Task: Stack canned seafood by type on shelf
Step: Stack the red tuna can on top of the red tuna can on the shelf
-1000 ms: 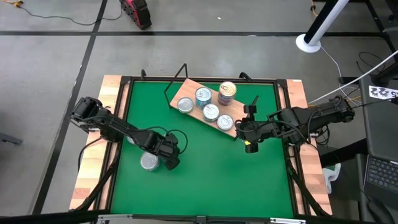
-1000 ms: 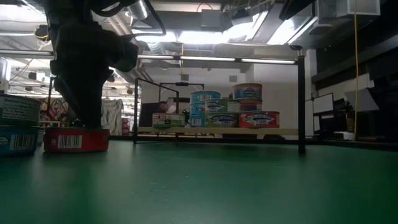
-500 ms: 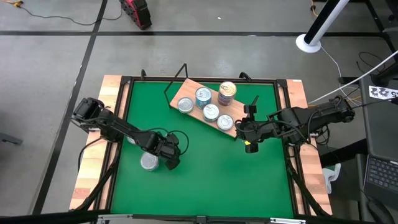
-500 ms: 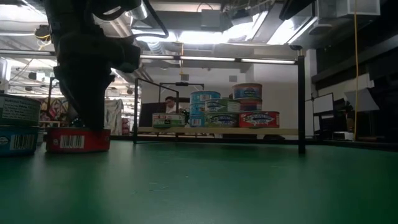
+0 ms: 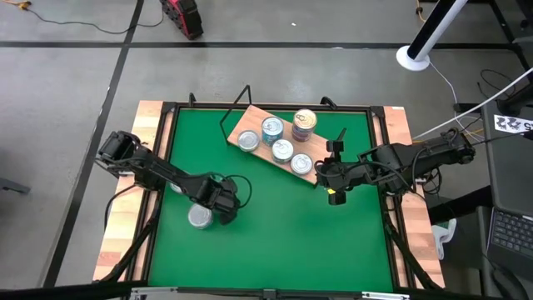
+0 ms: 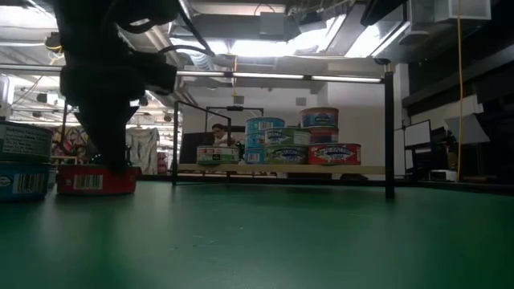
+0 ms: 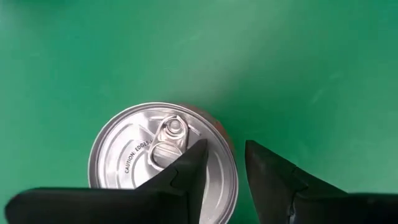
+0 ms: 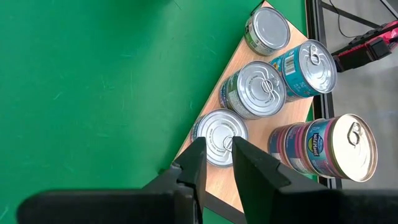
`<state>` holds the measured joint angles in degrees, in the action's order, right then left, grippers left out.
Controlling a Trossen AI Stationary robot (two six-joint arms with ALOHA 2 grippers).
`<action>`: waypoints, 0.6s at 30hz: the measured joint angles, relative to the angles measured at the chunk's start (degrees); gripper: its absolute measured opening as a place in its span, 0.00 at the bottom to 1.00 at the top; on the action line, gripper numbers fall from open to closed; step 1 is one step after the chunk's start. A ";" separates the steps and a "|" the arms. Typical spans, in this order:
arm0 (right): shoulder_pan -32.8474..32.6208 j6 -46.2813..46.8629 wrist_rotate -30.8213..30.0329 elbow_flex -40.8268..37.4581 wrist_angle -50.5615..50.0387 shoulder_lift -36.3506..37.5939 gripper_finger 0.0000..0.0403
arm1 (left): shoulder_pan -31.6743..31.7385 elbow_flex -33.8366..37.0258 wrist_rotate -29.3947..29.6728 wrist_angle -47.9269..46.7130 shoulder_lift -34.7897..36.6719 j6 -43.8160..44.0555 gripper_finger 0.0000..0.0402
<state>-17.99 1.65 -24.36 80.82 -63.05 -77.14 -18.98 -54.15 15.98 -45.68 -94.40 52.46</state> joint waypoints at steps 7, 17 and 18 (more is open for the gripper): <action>0.01 -0.46 0.00 0.00 -1.47 0.23 0.20 | 0.02 0.11 2.44 -2.48 -0.05 -1.94 0.15; -0.01 0.89 0.00 -0.04 -3.62 1.51 0.20 | 1.28 0.15 2.50 -2.36 -0.03 -5.35 0.01; -0.01 1.17 0.00 -0.04 -3.65 1.68 0.20 | 1.47 0.15 2.50 -2.16 -0.03 -5.84 0.01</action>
<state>-18.00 2.82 -24.36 80.77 -66.70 -75.47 -17.51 -54.00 18.48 -47.83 -94.43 46.62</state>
